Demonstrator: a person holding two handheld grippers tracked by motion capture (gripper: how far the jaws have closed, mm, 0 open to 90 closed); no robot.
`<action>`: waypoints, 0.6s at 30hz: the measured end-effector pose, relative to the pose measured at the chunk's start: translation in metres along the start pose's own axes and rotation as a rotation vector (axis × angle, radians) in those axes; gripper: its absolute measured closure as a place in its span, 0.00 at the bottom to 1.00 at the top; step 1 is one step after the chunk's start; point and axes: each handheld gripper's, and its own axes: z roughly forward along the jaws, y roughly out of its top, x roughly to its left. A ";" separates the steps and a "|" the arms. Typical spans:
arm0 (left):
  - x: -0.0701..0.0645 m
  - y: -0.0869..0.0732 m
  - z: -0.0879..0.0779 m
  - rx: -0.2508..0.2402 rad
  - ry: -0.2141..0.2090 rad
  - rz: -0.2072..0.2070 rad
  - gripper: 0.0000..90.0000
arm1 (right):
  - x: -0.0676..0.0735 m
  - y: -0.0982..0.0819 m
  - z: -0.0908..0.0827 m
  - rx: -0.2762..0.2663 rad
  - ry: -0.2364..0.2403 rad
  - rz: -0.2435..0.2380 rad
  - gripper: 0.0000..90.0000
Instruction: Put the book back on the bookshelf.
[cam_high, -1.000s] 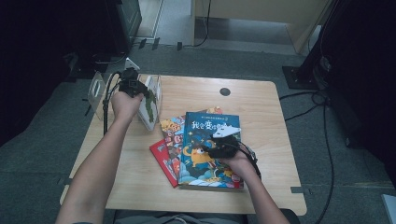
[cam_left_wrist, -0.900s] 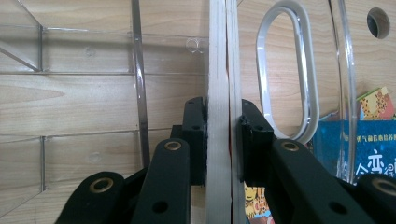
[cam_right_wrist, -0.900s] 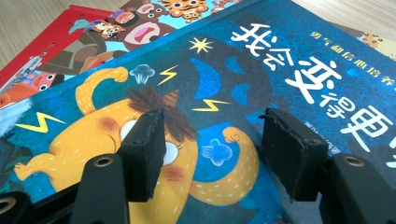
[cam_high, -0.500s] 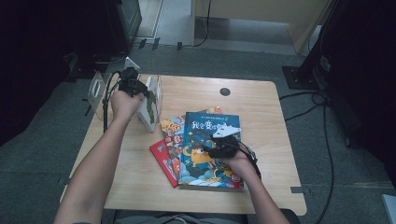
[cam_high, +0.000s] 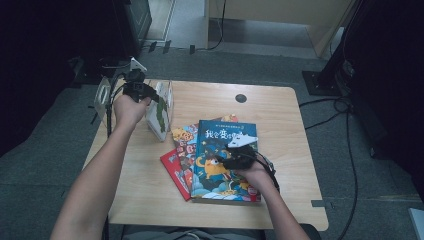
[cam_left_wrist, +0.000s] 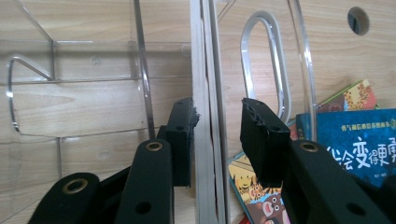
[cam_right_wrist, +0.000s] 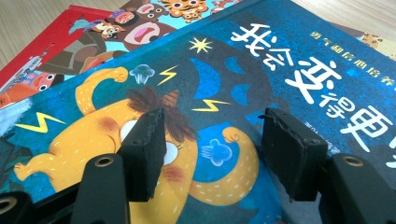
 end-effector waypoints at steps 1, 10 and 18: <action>0.001 0.000 -0.002 -0.005 -0.001 -0.002 0.72 | 0.000 0.000 0.000 0.000 0.000 0.000 0.44; 0.000 -0.006 -0.017 -0.010 -0.040 0.034 0.69 | 0.000 0.000 0.000 0.000 0.000 0.001 0.44; -0.005 -0.015 -0.028 -0.010 -0.077 0.076 0.63 | 0.000 0.000 0.000 0.000 -0.001 0.000 0.44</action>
